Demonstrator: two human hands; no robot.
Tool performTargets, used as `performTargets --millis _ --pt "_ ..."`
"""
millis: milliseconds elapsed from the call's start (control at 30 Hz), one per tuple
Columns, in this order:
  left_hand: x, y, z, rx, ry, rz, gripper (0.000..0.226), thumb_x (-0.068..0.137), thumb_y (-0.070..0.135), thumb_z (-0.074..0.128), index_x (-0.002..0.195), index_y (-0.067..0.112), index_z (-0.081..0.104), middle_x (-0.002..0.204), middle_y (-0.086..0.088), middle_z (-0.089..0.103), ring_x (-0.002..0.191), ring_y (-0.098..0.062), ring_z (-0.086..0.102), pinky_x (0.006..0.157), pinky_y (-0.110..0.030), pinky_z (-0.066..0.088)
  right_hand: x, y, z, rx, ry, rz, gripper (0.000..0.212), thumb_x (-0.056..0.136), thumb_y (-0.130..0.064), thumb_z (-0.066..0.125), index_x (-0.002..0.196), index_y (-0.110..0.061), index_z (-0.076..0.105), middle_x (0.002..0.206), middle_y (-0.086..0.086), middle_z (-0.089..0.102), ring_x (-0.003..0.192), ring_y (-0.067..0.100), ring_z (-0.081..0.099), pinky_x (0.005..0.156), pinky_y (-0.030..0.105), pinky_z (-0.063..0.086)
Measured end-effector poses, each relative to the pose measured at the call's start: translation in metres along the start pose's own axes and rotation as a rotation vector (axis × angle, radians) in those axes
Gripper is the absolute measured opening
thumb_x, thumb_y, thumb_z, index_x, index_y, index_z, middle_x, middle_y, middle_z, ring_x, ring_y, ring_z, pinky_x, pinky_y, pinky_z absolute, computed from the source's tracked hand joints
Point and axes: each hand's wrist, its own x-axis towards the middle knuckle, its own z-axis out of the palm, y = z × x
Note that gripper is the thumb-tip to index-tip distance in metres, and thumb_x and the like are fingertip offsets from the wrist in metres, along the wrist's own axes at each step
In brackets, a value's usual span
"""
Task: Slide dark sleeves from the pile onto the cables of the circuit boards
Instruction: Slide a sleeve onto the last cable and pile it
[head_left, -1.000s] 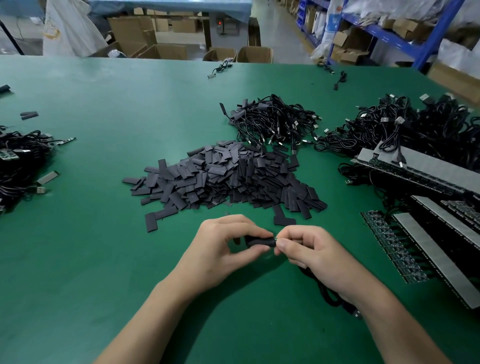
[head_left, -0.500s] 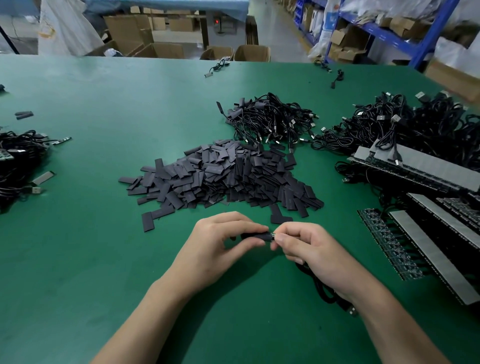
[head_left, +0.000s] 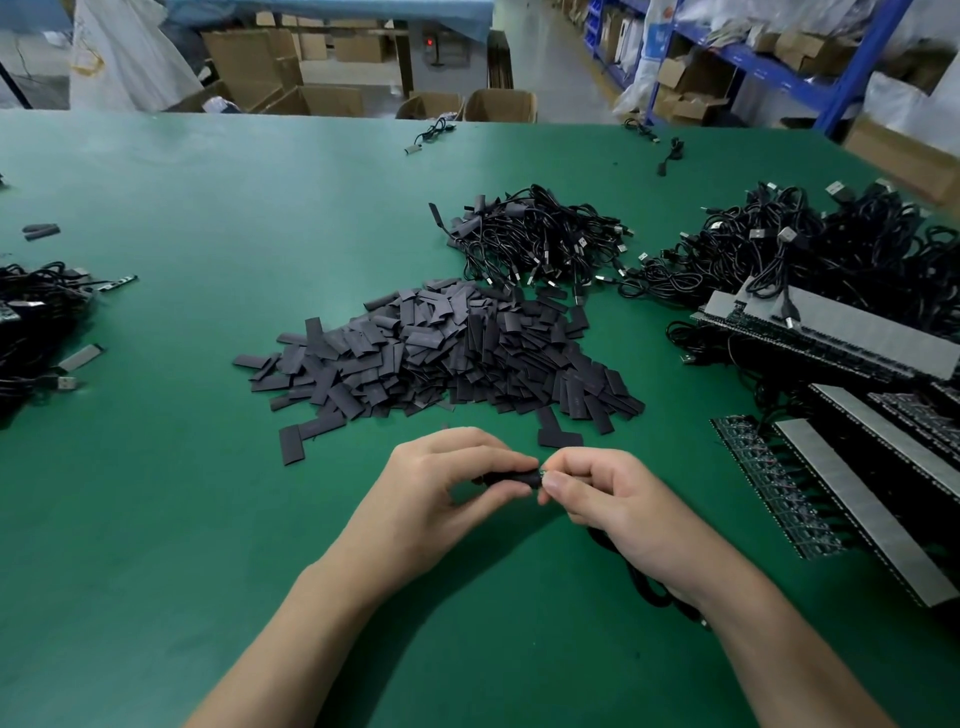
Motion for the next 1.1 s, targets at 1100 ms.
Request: performTargets --millis 1100 --pt "0.0 0.0 0.003 -0.021 0.061 -0.009 0.018 0.09 0.026 0.079 0.103 0.014 0.08 0.098 0.01 0.075 0.09 -0.004 0.07 0.081 -0.029 0.058 -0.001 -0.01 0.004 -0.01 0.003 -0.002 0.022 0.096 -0.048 0.058 0.084 -0.033 0.07 0.064 -0.014 0.046 0.061 0.009 0.038 0.059 0.023 0.033"
